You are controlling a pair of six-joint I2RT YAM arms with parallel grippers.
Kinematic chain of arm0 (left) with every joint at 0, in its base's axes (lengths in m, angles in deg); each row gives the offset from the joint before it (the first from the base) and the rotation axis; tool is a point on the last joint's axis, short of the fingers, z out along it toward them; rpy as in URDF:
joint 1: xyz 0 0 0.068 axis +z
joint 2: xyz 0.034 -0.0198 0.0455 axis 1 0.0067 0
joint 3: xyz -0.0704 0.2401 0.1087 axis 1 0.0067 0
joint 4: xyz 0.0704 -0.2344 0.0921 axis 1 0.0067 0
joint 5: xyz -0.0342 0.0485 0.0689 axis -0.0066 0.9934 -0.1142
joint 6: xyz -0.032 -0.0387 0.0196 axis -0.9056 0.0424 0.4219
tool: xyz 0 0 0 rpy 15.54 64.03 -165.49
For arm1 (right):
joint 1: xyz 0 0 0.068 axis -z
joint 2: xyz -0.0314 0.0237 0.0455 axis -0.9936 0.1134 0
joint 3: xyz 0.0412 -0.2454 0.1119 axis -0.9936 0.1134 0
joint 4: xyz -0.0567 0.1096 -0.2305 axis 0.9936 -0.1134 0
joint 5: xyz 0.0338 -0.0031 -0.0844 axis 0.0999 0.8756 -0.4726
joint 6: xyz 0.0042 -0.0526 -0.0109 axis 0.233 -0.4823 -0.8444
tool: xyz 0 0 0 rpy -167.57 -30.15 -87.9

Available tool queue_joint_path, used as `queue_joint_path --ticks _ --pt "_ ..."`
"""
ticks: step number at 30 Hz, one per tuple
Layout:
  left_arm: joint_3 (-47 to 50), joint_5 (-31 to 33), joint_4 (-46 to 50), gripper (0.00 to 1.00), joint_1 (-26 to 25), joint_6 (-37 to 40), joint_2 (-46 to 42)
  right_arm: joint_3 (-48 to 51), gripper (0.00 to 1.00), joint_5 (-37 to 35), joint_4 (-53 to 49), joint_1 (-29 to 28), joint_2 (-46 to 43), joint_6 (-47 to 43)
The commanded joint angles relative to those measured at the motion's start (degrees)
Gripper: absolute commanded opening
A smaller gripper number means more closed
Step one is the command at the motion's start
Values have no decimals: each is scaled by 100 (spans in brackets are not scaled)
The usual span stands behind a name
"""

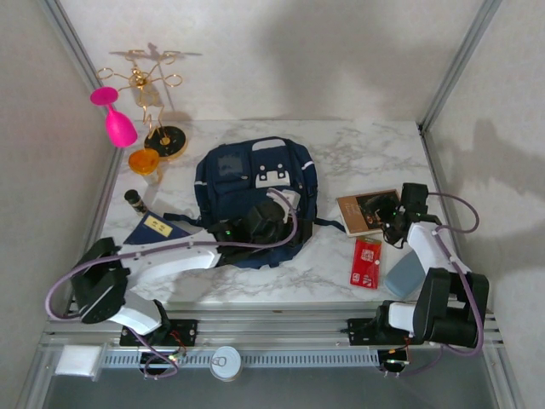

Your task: Pack the student bag

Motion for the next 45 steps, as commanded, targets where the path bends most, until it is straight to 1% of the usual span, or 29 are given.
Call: queue_joint_path --ticks 1,4,8,13,16,19,24,29,33,38,41,45 --pt "-338 -98 -311 51 -64 -133 303 295 84 176 454 72 158 468" --pt "-491 -114 -337 52 -64 -145 570 640 82 156 1099 71 139 655" --pt "-718 -128 -188 53 -64 -102 806 663 78 158 1244 126 465 722" --pt "-709 -75 -203 53 -64 -115 863 703 70 247 1738 125 754 662" --pt "-744 -51 -170 54 -64 -106 898 672 66 312 1802 134 997 647" --pt "-761 -66 -179 54 -59 -114 934 632 57 397 1909 130 1162 617" --pt "-798 -143 -212 55 -65 -165 983 575 49 452 2033 142 1224 511" --pt "-863 -198 -184 55 -65 -167 1055 565 36 513 2179 205 1159 511" --pt "-878 -208 -170 55 -66 -166 1052 549 24 641 2379 305 1176 495" --pt "-864 -202 -160 55 -64 -167 1039 441 16 881 2532 390 1192 395" --pt "-869 -174 -136 55 -64 -175 1051 409 14 946 2628 401 1081 267" --pt "-877 -108 -135 55 -60 -200 1005 328 5 1022 2597 476 927 152"
